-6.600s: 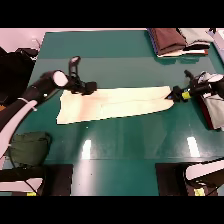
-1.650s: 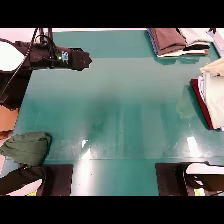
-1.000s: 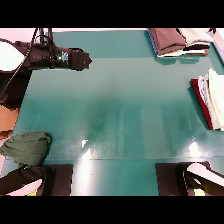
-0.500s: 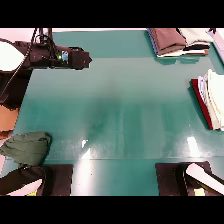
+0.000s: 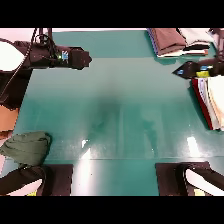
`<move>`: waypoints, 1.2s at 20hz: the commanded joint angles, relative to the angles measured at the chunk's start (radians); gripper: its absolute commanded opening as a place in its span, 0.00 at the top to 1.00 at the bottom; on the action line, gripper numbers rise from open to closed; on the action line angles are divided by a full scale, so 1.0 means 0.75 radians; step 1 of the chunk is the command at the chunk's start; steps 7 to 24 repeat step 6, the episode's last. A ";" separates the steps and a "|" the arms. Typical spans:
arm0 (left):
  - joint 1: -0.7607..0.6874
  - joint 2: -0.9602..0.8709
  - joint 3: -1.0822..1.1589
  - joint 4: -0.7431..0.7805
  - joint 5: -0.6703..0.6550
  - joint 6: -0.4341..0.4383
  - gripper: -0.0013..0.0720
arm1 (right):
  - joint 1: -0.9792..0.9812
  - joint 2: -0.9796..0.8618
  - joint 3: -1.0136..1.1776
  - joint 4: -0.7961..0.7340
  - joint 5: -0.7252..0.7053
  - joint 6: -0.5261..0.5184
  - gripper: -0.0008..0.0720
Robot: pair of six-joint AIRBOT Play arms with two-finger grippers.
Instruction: Fold the shirts.
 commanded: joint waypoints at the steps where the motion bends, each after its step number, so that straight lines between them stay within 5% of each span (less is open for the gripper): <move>1: 0.001 -0.001 0.000 0.000 0.004 -0.001 0.95 | 0.174 0.001 -0.007 0.005 -0.021 -0.008 0.97; 24: 0.001 -0.001 0.000 0.000 0.004 -0.001 0.95 | 0.185 0.001 -0.007 0.008 0.004 -0.008 0.97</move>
